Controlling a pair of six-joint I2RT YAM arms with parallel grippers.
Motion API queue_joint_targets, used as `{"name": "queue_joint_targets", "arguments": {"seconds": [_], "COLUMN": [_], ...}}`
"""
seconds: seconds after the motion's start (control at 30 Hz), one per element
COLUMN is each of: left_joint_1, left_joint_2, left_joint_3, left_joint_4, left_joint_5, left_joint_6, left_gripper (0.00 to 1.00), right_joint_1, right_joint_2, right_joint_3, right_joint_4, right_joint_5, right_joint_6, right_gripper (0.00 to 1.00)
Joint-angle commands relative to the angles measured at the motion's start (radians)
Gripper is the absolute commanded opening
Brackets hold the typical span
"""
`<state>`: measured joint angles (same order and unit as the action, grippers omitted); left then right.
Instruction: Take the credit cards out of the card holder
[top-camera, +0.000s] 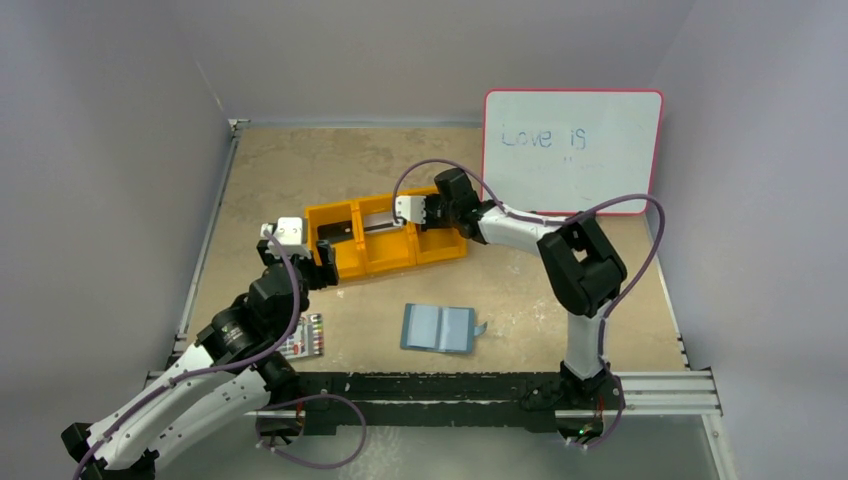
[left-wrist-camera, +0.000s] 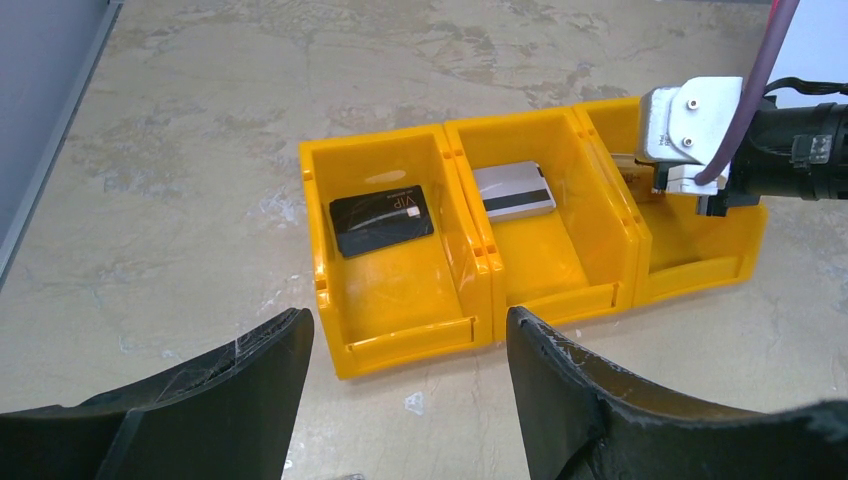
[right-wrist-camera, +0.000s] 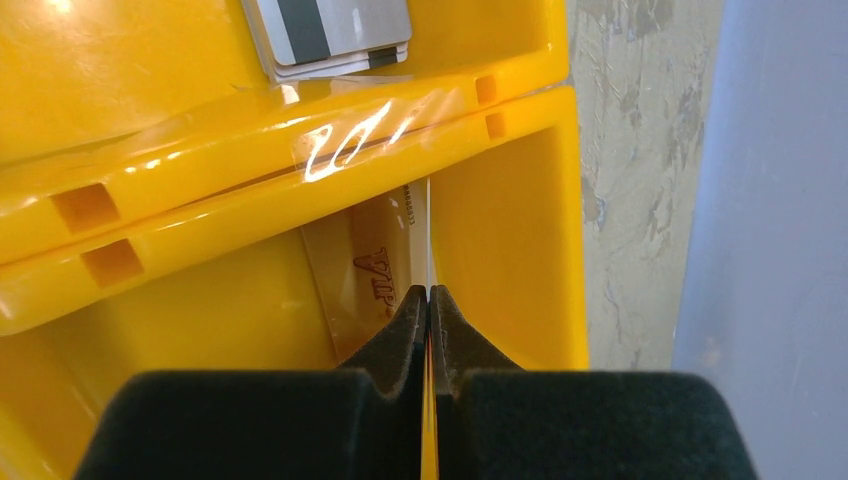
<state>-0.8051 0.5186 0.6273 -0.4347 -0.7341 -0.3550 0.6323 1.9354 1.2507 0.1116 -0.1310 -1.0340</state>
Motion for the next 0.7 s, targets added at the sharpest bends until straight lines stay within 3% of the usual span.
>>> {"name": "queue_joint_targets", "arguments": {"seconds": [0.0, 0.4, 0.53, 0.67], "left_joint_1": [0.003, 0.003, 0.003, 0.003], "left_joint_2": [-0.001, 0.003, 0.003, 0.001], "left_joint_3": [0.035, 0.035, 0.034, 0.032], "left_joint_4": [0.033, 0.031, 0.030, 0.030], "left_joint_5": [-0.018, -0.023, -0.032, -0.033], "left_joint_6": [0.017, 0.015, 0.011, 0.011], "left_gripper": [0.70, 0.70, 0.70, 0.70], "right_joint_1": [-0.008, -0.010, -0.010, -0.011], "right_joint_2": [0.008, 0.060, 0.067, 0.063], "right_joint_3": [0.037, 0.073, 0.073, 0.070], "right_joint_4": [0.058, 0.076, 0.077, 0.073], "right_joint_5": [0.013, 0.038, 0.051, 0.051], "right_joint_6": [-0.041, -0.041, -0.037, -0.032], "right_gripper": [0.00, 0.03, 0.11, 0.14]}}
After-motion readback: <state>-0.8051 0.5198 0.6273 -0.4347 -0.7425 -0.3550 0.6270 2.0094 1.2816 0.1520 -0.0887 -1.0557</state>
